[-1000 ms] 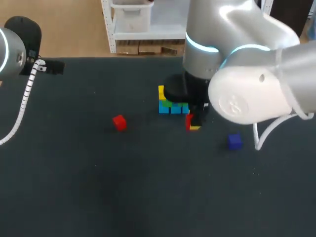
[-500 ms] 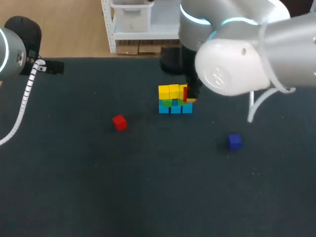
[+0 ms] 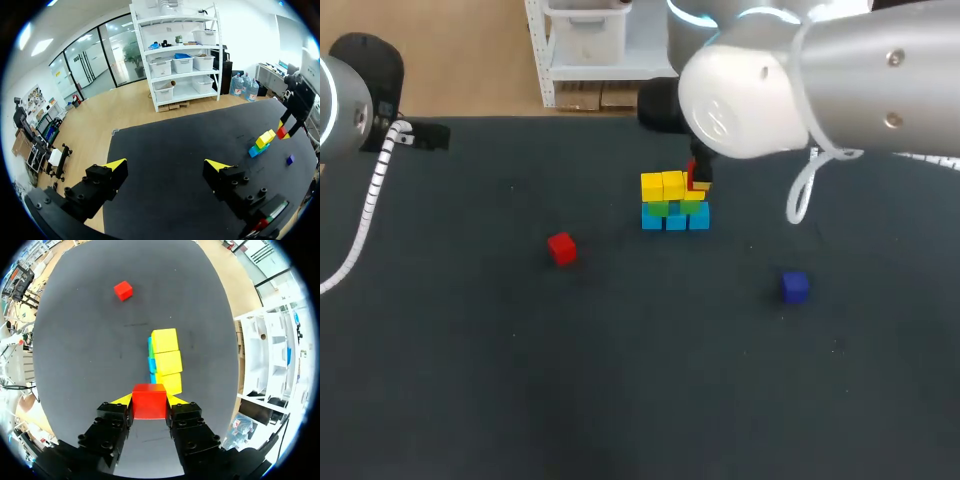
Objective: Place the blue cubes, place green cubes on the blue cubes, place the yellow cubes on the green cubes, then place the red cubes on the yellow cubes, and place purple cube on the red cubes.
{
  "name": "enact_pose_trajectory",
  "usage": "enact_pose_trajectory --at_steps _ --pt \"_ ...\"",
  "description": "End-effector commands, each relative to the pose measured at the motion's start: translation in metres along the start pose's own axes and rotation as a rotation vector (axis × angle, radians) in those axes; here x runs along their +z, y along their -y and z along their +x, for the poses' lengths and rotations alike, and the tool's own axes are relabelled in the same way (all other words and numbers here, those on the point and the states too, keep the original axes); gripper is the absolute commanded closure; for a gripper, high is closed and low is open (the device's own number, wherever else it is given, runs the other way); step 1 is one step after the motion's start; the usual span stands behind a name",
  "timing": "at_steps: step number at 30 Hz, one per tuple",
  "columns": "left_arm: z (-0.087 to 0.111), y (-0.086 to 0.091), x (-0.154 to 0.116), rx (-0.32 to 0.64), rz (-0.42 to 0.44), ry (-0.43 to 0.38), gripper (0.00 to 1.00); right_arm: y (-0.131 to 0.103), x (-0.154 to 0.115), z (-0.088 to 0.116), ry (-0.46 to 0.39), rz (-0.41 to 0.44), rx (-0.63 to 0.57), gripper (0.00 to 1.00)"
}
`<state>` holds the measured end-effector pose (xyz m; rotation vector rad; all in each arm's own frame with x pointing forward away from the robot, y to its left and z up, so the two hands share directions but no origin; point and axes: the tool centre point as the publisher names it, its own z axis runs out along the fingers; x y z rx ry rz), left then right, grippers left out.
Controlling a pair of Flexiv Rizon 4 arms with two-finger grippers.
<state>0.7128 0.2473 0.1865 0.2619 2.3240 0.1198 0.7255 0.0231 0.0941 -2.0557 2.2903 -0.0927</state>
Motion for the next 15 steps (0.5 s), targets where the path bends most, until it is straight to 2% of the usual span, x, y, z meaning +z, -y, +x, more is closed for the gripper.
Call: enact_pose_trajectory --at_steps 1,15 --pt "0.0005 -0.0009 -0.0004 0.001 0.003 0.001 0.00 0.0123 0.0033 -0.0054 -0.001 -0.030 -0.004 1.00" --pt "0.0005 -0.0009 -0.0004 0.001 0.003 0.001 0.00 0.0184 0.0083 -0.0120 0.005 -0.045 -0.039 1.00"
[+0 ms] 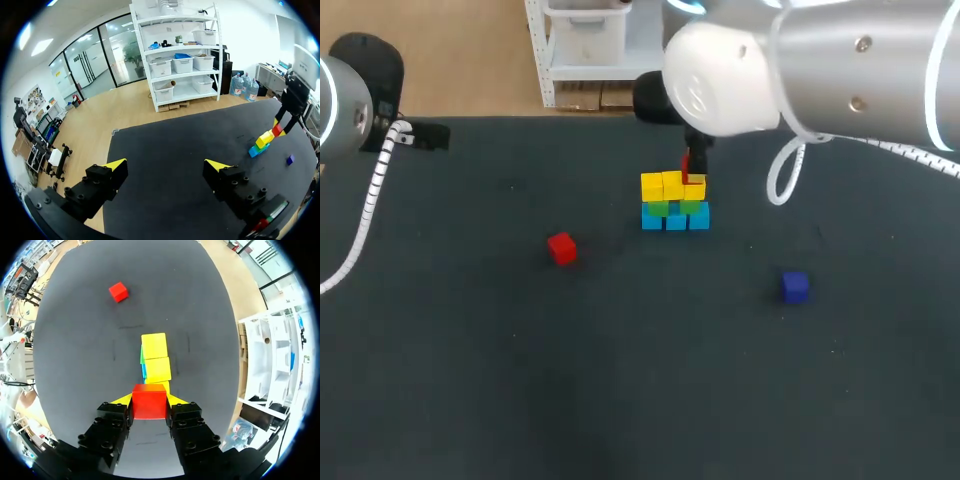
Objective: Place the blue cubes, place green cubes on the blue cubes, place the yellow cubes on the green cubes, then place the red cubes on the yellow cubes, and place purple cube on the red cubes.
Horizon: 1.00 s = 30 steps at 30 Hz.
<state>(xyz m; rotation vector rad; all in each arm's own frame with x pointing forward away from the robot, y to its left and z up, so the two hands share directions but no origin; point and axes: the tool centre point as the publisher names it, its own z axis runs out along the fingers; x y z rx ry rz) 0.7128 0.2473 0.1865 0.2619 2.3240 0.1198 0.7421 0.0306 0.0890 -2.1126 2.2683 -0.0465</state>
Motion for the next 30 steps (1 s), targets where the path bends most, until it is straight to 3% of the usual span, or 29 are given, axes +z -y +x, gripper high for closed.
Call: enact_pose_trajectory --at_steps 1,17,19,30 --pt "0.0005 -0.0010 -0.0004 0.001 0.003 0.001 0.00 0.0034 0.0019 -0.0030 -0.001 -0.008 -0.005 1.00" --pt "0.0005 -0.0010 -0.0004 0.001 0.003 0.001 0.00 0.0038 0.0069 -0.0075 -0.001 -0.011 -0.024 1.00" --pt "0.0005 -0.0010 -0.0004 0.001 0.003 0.001 0.00 0.0039 0.0069 -0.0075 -0.001 -0.010 -0.023 0.92" --pt "0.0005 -0.0010 -0.0004 0.001 0.003 0.001 0.00 0.0066 0.0093 -0.0066 -0.006 -0.003 -0.018 0.72"
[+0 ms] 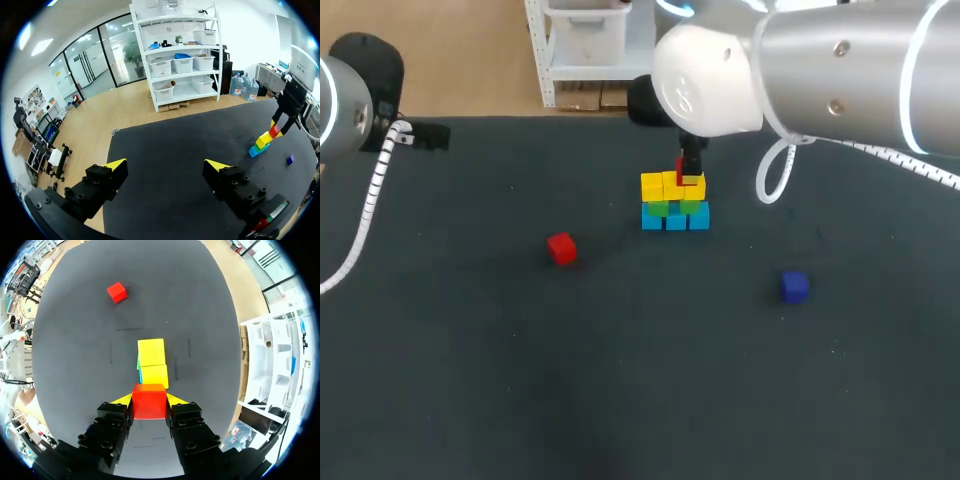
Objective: Place the blue cubes, place green cubes on the blue cubes, place the yellow cubes on the green cubes, then place the red cubes on the yellow cubes, and place purple cube on the red cubes.
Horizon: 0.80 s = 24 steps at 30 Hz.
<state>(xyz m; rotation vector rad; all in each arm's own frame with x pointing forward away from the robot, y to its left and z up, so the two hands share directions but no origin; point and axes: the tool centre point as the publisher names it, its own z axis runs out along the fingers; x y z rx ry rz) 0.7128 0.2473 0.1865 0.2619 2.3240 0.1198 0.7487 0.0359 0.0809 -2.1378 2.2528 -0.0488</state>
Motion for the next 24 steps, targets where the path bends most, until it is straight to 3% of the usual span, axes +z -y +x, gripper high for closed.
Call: enact_pose_trajectory --at_steps 1,18,24 --pt "0.0005 -0.0010 -0.0004 0.001 0.003 0.001 0.00 0.0009 0.0009 -0.0009 -0.001 0.000 0.000 0.66" --pt "0.0005 -0.0010 -0.0004 0.001 0.003 0.001 0.00 0.0051 -0.0008 -0.0042 0.006 0.018 0.002 0.51" --pt "0.0005 -0.0010 -0.0004 0.001 0.003 0.001 0.00 0.0073 -0.0013 -0.0020 -0.001 0.034 0.002 0.59"
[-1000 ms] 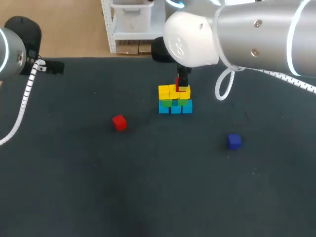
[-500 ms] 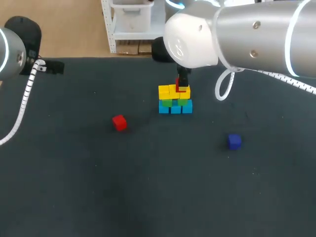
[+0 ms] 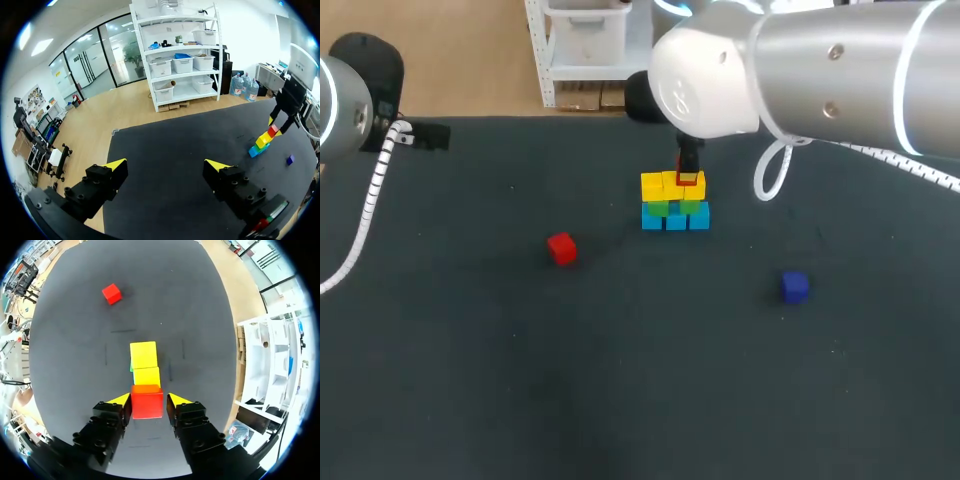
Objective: Place the blue cubes, place green cubes on the blue cubes, place the yellow cubes on the green cubes, then place the red cubes on the yellow cubes, and place purple cube on the red cubes.
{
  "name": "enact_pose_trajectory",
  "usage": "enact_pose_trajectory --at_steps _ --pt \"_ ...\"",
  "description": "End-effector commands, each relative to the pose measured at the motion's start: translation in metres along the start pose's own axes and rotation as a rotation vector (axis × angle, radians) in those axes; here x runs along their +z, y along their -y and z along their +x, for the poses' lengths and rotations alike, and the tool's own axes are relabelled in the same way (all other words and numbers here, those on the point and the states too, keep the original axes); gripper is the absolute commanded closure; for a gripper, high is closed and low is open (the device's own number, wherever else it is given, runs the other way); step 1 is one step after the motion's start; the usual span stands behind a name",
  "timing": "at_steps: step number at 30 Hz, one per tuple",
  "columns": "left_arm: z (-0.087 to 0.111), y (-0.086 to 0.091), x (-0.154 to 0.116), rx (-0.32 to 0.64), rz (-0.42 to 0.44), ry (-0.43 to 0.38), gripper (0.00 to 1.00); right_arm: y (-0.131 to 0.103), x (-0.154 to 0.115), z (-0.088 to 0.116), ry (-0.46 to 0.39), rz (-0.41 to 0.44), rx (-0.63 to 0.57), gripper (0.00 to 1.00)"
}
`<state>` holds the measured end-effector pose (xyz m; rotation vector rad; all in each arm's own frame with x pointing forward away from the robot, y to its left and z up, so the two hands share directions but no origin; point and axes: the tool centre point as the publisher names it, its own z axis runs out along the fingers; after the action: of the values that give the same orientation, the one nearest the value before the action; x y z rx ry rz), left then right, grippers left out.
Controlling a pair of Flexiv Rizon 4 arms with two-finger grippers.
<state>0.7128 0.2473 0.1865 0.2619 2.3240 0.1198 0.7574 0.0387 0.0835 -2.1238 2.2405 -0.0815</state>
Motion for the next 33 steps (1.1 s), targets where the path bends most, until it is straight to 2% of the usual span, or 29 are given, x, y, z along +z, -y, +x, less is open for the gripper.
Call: enact_pose_trajectory --at_steps 1,4,18,20,22,23,24,28,33 --pt "0.000 -0.001 0.000 0.001 0.003 0.001 0.00 -0.001 0.001 0.001 0.001 0.006 0.002 0.61" --pt "0.000 -0.001 0.000 0.001 0.003 0.001 0.00 -0.002 0.001 0.002 -0.001 0.008 0.000 0.64" --pt "0.000 -0.001 0.000 0.001 0.003 0.001 0.00 -0.004 0.000 -0.001 0.006 0.010 -0.013 0.64" --pt "0.000 -0.001 0.000 0.001 0.003 0.001 0.00 -0.004 0.000 -0.001 0.006 0.012 -0.013 0.53" --pt "0.000 -0.001 0.000 0.001 0.003 0.001 0.00 -0.004 0.000 -0.001 0.006 0.014 -0.013 0.25" --pt "0.000 -0.001 0.000 0.001 0.003 0.001 0.00 -0.004 0.000 -0.001 0.007 0.015 -0.015 0.05" --pt "0.000 -0.001 0.000 0.001 0.003 0.001 0.00 -0.004 0.000 -0.001 0.007 0.016 -0.016 0.00" --pt "0.000 -0.001 0.000 0.001 0.003 0.001 0.00 -0.004 -0.006 0.001 0.023 0.038 -0.009 0.00" --pt "0.000 -0.001 0.000 0.001 0.003 0.001 0.00 -0.001 -0.028 0.012 0.083 0.080 0.033 0.00"
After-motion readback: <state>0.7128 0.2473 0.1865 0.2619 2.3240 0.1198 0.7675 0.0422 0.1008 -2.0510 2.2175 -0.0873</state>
